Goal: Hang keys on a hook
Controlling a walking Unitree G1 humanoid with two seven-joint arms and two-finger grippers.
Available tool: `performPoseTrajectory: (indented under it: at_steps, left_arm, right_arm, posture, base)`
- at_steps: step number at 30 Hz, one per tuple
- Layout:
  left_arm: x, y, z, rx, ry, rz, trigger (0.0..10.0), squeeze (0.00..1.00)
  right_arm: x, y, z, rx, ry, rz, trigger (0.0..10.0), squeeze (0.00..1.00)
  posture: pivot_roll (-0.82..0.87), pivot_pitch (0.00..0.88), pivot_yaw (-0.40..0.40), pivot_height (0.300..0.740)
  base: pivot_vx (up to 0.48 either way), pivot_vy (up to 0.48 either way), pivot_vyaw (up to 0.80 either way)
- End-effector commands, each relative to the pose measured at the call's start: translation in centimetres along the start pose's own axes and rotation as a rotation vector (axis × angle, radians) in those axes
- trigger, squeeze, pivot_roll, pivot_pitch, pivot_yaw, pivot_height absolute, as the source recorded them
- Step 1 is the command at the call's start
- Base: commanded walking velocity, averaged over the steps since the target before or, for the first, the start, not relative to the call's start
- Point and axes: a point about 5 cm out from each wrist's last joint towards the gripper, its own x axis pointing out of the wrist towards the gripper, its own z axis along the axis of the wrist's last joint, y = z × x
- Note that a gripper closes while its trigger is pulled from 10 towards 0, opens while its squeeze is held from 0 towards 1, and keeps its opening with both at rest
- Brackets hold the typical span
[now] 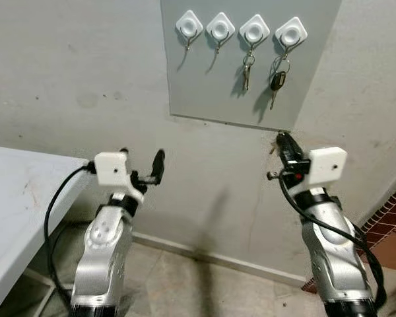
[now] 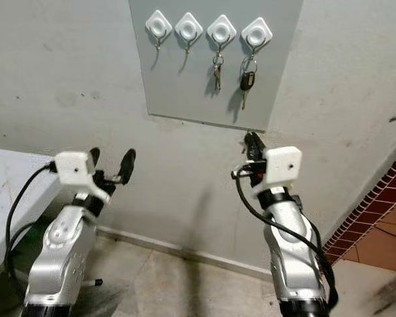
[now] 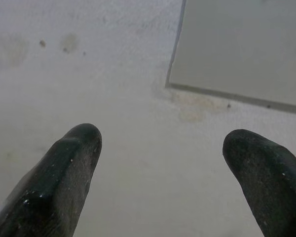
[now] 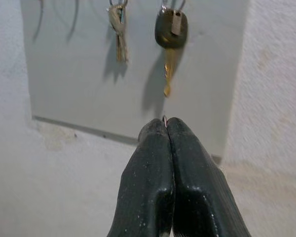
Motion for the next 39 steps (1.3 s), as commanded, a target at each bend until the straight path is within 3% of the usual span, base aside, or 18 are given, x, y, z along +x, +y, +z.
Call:
performPoseTrajectory:
  at_steps: [1,7,15,31,39]
  left_arm:
    - [-0.32,-0.19,0.65,-0.024,-0.03,-0.01,10.0,0.0]
    - [-0.28,0.13,0.63,-0.074,-0.033,0.019,10.0,0.0]
    - [0.16,0.38,0.85,-0.108,-0.043,0.018,10.0,0.0]
    - [0.19,0.57,1.21,-0.093,-0.045,0.041,10.0,0.0]
    - [0.29,0.32,1.32,-0.095,-0.054,0.052,10.0,0.0]
  right_arm:
    - [-0.55,-0.15,0.57,0.008,-0.007,-0.001,10.0,0.0]
    - [-1.24,-0.3,0.36,0.01,0.019,-0.016,10.0,0.0]
    - [-0.87,0.03,0.48,0.006,0.026,0.0,10.0,0.0]
    - [-0.8,0.28,0.54,0.013,0.036,0.021,10.0,0.0]
    - [-0.56,0.55,0.45,0.01,0.049,0.054,10.0,0.0]
  posture:
    - [0.01,0.0,-0.015,0.74]
    - [0.01,0.0,-0.017,0.74]
    - [0.0,0.0,-0.02,0.74]
    - [0.01,0.0,-0.03,0.74]
    - [0.02,0.0,-0.036,0.74]
  base:
    - [0.0,0.0,0.0]
    - [0.0,0.0,0.0]
    - [0.066,0.0,0.0]
    - [0.346,0.0,0.0]
    - [0.0,0.0,0.0]
